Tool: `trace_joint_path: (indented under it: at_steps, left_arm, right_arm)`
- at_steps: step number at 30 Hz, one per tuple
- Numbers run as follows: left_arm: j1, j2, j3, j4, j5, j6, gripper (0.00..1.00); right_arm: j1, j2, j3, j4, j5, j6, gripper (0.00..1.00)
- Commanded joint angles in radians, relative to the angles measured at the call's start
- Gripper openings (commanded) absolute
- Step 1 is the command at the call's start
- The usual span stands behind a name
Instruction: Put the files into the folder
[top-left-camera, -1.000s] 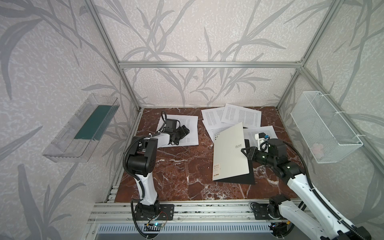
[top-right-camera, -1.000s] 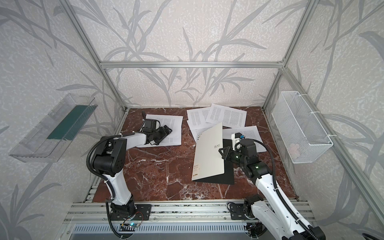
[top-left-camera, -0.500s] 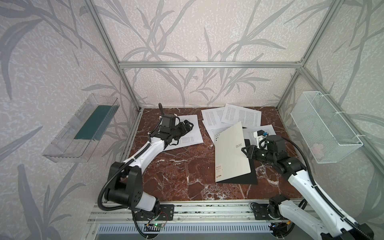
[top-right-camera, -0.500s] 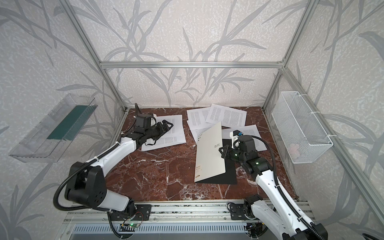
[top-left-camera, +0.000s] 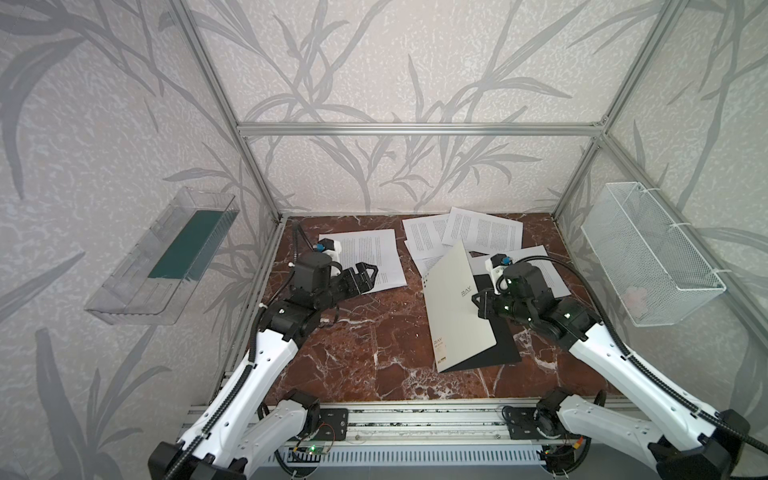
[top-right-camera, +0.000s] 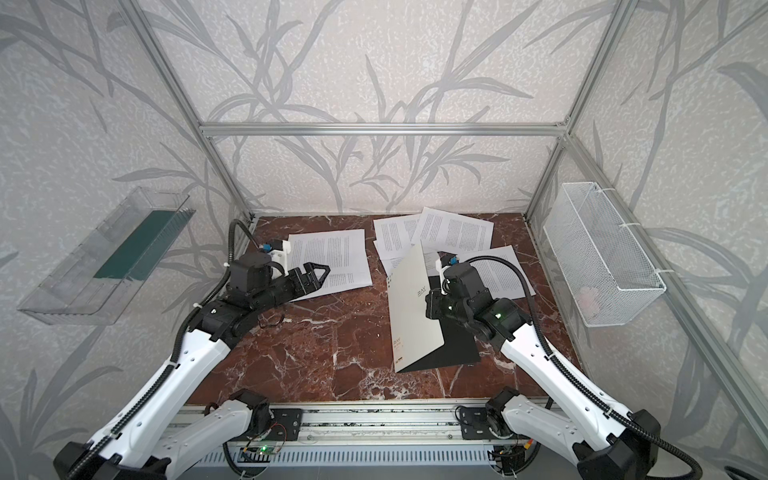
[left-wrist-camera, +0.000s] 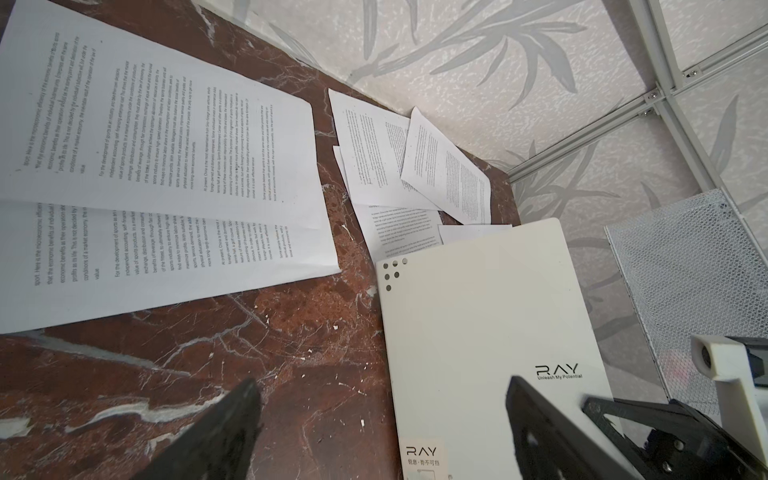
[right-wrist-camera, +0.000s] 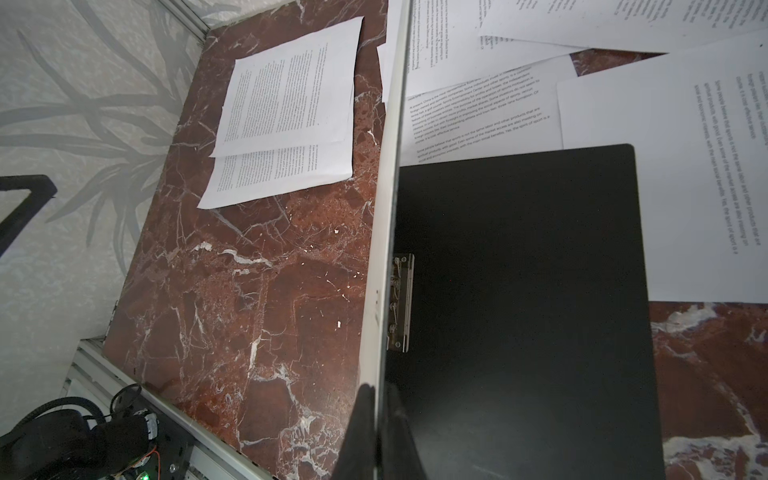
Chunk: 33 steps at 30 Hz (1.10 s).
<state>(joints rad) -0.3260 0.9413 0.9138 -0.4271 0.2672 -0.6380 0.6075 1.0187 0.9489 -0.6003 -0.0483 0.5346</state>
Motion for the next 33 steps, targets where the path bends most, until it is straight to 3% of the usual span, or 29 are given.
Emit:
trace_joint_path:
  at_steps: [1,2,10,17,20,25,29,33]
  left_arm:
    - [0.002,-0.023,-0.022,-0.092,-0.003,0.053,0.93]
    - [0.003,-0.029,-0.024,-0.1,-0.002,0.059,0.93]
    - [0.005,-0.035,-0.036,-0.089,0.015,0.056,0.94]
    - [0.011,-0.054,0.008,-0.096,0.049,0.032,0.94]
    - [0.016,-0.065,0.038,-0.105,0.064,0.02,0.94]
    - [0.036,-0.108,0.108,-0.171,-0.005,0.037,0.95]
    - [0.09,-0.158,0.213,-0.284,-0.1,0.094,0.97]
    - [0.151,-0.193,0.3,-0.355,-0.098,0.114,0.97]
  right_arm:
    - [0.017,0.012,0.019,-0.014,0.061,-0.001,0.05]
    - [0.018,0.011,0.019,-0.01,0.058,0.002,0.12]
    - [0.018,0.0,0.002,0.095,-0.09,0.027,0.41]
    - [0.043,0.039,0.038,0.14,-0.161,0.042,0.53]
    - [0.095,0.087,0.085,0.163,-0.166,0.04,0.62]
    - [0.244,0.252,0.179,0.267,-0.16,0.058,0.82]
    - [0.402,0.442,0.311,0.283,-0.047,0.016,0.96]
    - [0.471,0.671,0.416,0.394,-0.121,0.028,1.0]
